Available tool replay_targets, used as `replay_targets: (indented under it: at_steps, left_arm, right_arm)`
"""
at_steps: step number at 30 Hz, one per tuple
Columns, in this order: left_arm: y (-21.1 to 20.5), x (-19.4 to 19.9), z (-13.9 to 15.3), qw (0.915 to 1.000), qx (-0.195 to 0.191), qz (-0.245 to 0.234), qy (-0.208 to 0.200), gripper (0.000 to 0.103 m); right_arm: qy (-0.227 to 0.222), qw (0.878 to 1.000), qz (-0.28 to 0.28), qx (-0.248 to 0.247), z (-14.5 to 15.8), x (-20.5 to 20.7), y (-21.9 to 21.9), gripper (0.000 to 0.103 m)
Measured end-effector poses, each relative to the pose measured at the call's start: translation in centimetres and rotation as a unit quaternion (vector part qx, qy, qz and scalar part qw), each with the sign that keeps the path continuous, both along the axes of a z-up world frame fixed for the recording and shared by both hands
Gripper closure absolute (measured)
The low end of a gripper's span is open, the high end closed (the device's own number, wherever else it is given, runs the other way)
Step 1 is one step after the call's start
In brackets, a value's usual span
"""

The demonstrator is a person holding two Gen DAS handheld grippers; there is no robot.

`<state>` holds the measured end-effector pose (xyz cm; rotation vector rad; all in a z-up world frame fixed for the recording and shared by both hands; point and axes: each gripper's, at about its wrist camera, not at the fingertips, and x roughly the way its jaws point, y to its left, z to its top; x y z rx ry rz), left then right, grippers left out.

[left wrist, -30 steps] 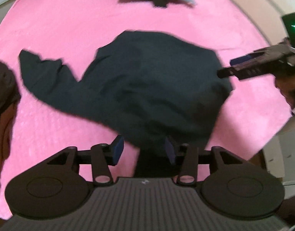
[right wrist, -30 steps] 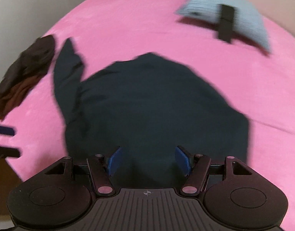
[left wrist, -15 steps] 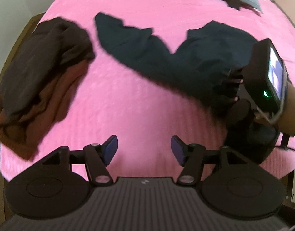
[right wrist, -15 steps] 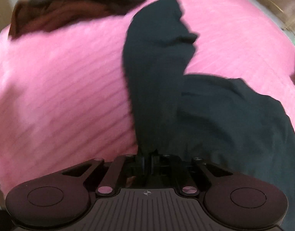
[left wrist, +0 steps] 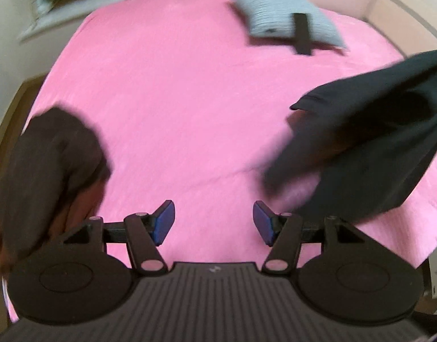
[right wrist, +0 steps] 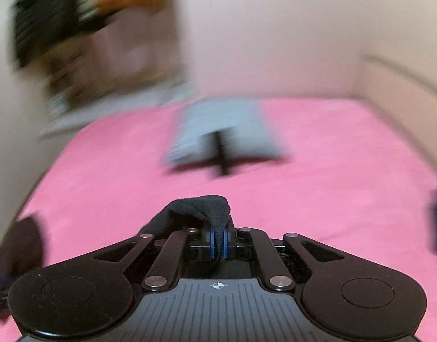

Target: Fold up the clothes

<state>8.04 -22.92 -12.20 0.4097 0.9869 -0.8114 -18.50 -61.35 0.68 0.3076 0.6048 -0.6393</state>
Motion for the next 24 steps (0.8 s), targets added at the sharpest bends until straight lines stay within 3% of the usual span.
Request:
replay_targets:
  at_steps: [4, 7, 10, 11, 12, 13, 14, 17, 20, 23, 24]
  left_arm:
    - [-6.4, -1.6, 1.7, 0.9979, -0.016, -0.060, -0.021, 0.047]
    - [-11.3, -4.1, 1.8, 0.9954, -0.016, -0.090, -0.028, 0.047]
    - [-16.1, -6.7, 1.5, 0.9929, -0.012, -0.114, -0.031, 0.047]
    - [-17.5, -7.7, 1.3, 0.9930, -0.008, -0.116, -0.024, 0.046]
    - [-18.9, -8.7, 1.1, 0.9930, -0.005, -0.117, -0.018, 0.046]
    - [-20.2, -9.8, 0.6, 0.9926, 0.001, -0.121, -0.012, 0.045]
    - [-21.5, -10.8, 0.2, 0.9921, 0.006, -0.125, -0.006, 0.045]
    - [-25.3, -13.7, -1.8, 0.9893, 0.021, -0.144, 0.010, 0.043]
    - [-28.6, -16.1, -4.3, 0.9838, 0.034, -0.173, 0.030, 0.042]
    - [-32.0, -17.7, -7.2, 0.9725, 0.045, -0.227, 0.026, 0.041]
    - [-33.0, -18.2, -8.3, 0.9678, 0.050, -0.246, 0.020, 0.041]
  right_arm:
    - [0.011, 0.991, -0.135, -0.007, -0.2, -9.2, -8.4, 0.099]
    - [0.060, 0.976, -0.208, -0.003, -4.5, -14.7, -15.0, 0.099]
    - [0.116, 0.960, -0.249, 0.044, -10.0, -19.0, -21.4, 0.098]
    - [0.130, 0.958, -0.249, 0.058, -11.5, -19.8, -22.9, 0.093]
    - [0.141, 0.958, -0.242, 0.062, -12.7, -20.2, -23.8, 0.066]
    - [0.144, 0.960, -0.234, 0.057, -13.7, -20.3, -24.1, 0.037]
    - [0.146, 0.962, -0.223, 0.054, -14.4, -20.2, -24.4, 0.033]
    - [0.126, 0.976, -0.164, 0.069, -15.4, -18.7, -24.4, 0.033]
    - [0.089, 0.988, -0.038, 0.120, -16.8, -15.1, -23.6, 0.033]
    - [0.100, 0.977, 0.119, 0.144, -19.0, -10.2, -21.8, 0.025]
    - [0.110, 0.970, 0.165, 0.144, -20.1, -8.6, -21.2, 0.013]
